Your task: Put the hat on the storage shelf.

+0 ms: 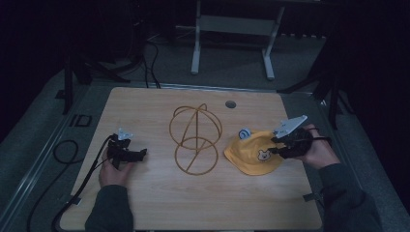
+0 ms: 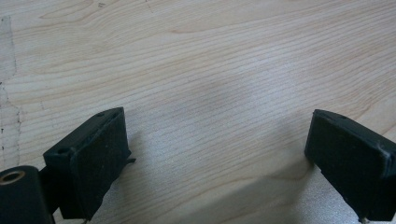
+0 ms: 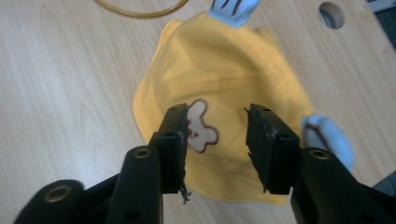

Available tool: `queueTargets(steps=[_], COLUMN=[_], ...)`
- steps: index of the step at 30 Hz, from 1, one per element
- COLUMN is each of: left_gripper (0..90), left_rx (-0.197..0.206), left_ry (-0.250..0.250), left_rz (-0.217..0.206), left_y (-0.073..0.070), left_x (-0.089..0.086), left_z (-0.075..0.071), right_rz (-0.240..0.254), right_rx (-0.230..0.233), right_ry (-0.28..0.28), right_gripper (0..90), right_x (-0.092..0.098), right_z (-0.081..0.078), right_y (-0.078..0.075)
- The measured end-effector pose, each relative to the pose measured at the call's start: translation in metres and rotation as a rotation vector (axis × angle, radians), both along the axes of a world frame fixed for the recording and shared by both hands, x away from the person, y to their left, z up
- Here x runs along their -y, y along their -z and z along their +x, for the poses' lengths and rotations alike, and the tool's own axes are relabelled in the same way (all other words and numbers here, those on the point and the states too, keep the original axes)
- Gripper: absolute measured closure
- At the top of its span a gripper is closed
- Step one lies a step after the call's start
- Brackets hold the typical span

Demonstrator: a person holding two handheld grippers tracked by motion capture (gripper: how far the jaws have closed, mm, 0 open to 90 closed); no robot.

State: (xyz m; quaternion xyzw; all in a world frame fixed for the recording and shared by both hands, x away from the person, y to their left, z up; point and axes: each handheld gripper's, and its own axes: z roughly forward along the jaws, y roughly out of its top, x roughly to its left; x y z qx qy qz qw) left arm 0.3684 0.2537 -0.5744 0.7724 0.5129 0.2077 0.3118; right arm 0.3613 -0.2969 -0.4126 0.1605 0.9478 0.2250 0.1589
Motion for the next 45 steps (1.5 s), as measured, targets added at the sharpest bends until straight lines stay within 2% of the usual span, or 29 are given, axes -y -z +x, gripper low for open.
queueTargets(steps=[6, 13, 16, 24, 30, 31, 35, 37, 41, 45], left_gripper=[6.0, 6.0, 6.0, 6.0, 6.0, 6.0, 6.0, 6.0, 6.0, 6.0], left_rx=[0.0, -0.001, -0.001, 0.002, 0.002, 0.002, 0.002, 0.002, 0.001, 0.0], left_ry=[0.0, -0.001, -0.001, -0.002, 0.0, 0.0, 0.0, 0.001, 0.001, 0.003], left_rz=[0.0, -0.003, -0.003, -0.003, -0.002, -0.002, -0.001, -0.002, 0.0, 0.001], left_y=[0.0, 0.0, 0.0, 0.0, 0.0, 0.0, 0.0, 0.0, 0.0, 0.0], left_x=[0.0, 0.0, 0.0, 0.0, 0.0, 0.0, 0.0, 0.0, 0.0, 0.0], left_z=[0.0, 0.0, 0.0, 0.0, 0.0, 0.0, 0.0, 0.0, 0.0, 0.0], right_rz=[0.008, 0.012, -0.001, -0.058, -0.076, -0.078, -0.097, -0.122, -0.132, -0.161], right_rx=[0.011, 0.034, 0.035, -0.017, -0.031, -0.053, -0.08, -0.082, -0.076, -0.093], right_ry=[0.034, 0.049, 0.049, 0.055, 0.067, 0.066, 0.086, 0.089, 0.076, 0.068], right_gripper=[49.7, 44.3, 40.9, 40.9, 40.9, 40.9, 40.9, 41.5, 43.0, 45.0], right_x=[0.0, -0.005, -0.01, -0.024, -0.029, -0.032, -0.032, -0.033, -0.036, -0.038], right_z=[0.008, 0.018, 0.021, 0.036, 0.044, 0.048, 0.056, 0.058, 0.059, 0.062], right_y=[-0.007, -0.011, -0.01, -0.001, 0.004, 0.006, 0.013, 0.017, 0.018, 0.021])
